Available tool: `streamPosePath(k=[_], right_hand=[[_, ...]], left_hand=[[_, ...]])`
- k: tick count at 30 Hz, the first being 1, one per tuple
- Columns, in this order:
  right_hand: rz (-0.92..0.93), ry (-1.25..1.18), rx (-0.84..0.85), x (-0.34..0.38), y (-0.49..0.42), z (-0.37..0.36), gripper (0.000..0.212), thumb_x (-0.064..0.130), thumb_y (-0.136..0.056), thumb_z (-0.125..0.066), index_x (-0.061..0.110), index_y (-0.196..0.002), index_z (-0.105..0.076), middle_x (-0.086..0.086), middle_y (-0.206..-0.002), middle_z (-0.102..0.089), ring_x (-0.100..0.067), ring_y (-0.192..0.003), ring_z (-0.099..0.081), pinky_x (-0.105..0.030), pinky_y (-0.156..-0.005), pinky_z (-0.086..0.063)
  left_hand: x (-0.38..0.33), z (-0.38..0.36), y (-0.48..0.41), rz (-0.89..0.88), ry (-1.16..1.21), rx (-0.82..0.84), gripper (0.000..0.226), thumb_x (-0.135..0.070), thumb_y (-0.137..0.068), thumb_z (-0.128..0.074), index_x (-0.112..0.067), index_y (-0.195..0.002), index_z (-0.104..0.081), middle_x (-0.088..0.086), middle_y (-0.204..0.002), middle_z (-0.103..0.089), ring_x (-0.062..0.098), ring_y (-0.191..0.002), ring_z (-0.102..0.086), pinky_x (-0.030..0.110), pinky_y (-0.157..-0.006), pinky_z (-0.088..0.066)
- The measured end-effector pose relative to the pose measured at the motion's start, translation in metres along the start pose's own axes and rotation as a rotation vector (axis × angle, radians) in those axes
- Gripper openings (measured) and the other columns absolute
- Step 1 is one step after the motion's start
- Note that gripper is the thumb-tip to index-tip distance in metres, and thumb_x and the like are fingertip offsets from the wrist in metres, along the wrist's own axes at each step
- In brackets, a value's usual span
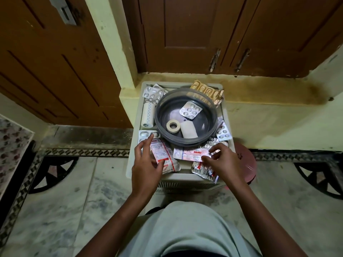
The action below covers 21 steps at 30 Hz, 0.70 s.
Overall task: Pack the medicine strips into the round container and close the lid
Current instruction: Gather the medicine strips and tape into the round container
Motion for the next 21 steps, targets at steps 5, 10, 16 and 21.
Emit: streamPosePath(k=[5,10,16,21], right_hand=[[-0.128,-0.418,0.099,0.001,0.001,0.001,0.026,0.005,-0.074,-0.073,0.009,-0.091,-0.054,-0.005,-0.062,-0.063,-0.016,-0.049,-0.063,-0.026,-0.043,-0.045],[-0.137,-0.613,0.122,0.005,0.009,0.014,0.025,-0.004,-0.079,-0.066,0.006,-0.097,-0.052,-0.011,-0.068,-0.060,-0.011,-0.045,-0.063,-0.024,-0.042,-0.052],[-0.062,-0.663,0.082,0.007,0.015,0.046,0.019,-0.003,-0.080,-0.062,0.000,-0.099,-0.061,-0.017,-0.084,-0.067,-0.013,-0.053,-0.067,-0.022,-0.052,-0.057],[0.272,-0.543,-0.209,0.042,0.015,0.079,0.012,0.002,-0.083,-0.061,0.009,-0.093,-0.059,-0.001,-0.084,-0.065,-0.006,-0.067,-0.067,-0.016,-0.058,-0.055]], left_hand=[[0.001,0.003,-0.004,0.147,0.318,0.008,0.071,-0.002,-0.079,-0.067,-0.038,-0.132,-0.037,-0.009,-0.131,-0.043,0.008,-0.071,-0.063,0.026,-0.068,-0.057],[-0.001,0.009,-0.008,0.209,0.420,0.075,0.063,-0.001,-0.083,-0.061,-0.036,-0.130,-0.038,-0.008,-0.127,-0.044,0.012,-0.082,-0.064,0.033,-0.068,-0.059],[0.002,0.017,-0.013,0.269,0.485,0.128,0.062,0.001,-0.083,-0.060,-0.032,-0.131,-0.039,-0.005,-0.122,-0.048,0.007,-0.079,-0.064,0.026,-0.064,-0.058],[0.003,0.030,-0.018,0.317,0.567,0.144,0.057,0.001,-0.083,-0.060,-0.029,-0.128,-0.043,0.000,-0.125,-0.051,0.005,-0.080,-0.064,0.023,-0.059,-0.058]])
Point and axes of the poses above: each hand's wrist, its own y-axis away from the middle knuckle, its own z-axis out of the back of the hand, x = y × z, the point moved 6 cm from there along -y, towards the middle knuckle
